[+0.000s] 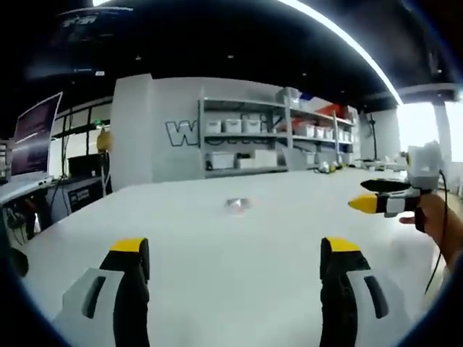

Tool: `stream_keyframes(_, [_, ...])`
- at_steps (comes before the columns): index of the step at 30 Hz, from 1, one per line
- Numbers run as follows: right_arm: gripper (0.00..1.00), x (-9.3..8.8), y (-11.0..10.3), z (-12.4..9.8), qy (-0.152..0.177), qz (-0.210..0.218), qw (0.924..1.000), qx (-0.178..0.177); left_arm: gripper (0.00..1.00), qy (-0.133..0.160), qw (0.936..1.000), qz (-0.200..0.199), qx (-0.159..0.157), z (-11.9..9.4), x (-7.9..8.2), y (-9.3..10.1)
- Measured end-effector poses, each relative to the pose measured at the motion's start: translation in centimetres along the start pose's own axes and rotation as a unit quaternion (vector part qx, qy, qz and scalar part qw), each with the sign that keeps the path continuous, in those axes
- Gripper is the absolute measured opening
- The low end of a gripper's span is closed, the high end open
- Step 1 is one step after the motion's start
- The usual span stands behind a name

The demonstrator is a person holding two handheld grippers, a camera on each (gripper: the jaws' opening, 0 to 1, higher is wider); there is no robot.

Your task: Open the resealable bag by pulling the two sides of the seal apart until the entire bag opening is separated and visibly accessible.

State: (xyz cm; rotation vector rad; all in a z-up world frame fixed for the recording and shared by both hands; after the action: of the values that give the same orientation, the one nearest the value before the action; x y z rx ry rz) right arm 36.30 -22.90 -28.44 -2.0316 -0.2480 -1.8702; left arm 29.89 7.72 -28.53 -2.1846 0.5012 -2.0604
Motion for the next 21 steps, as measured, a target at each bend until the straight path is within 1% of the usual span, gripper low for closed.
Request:
stream_keyframes(4, [0.85,0.13,0.16,-0.13,0.004,0.003,1.0000,-0.002,1.00,-0.005,1.0000,0.004,-0.003,-0.05,-0.11,0.08])
stream_keyframes(21, [0.82,-0.40,-0.40,0.15,-0.009,0.001,0.9999,0.007,0.99,-0.008,0.9999,-0.006,-0.014,-0.05,-0.41,0.40])
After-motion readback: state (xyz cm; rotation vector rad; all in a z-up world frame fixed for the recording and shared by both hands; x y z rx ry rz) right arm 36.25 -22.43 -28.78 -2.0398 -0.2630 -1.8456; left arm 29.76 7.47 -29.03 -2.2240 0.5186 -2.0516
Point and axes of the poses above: the point that each gripper's makers call its tool centre point, and the gripper's own axes: z roughly forward along the fingers, y roughly to its right, x roughly out of its top, the point moved 8 cm from there along -z, roughly backward along the fingers, and after that the axes turned 14 degrees about z, right-handed, at the moved point
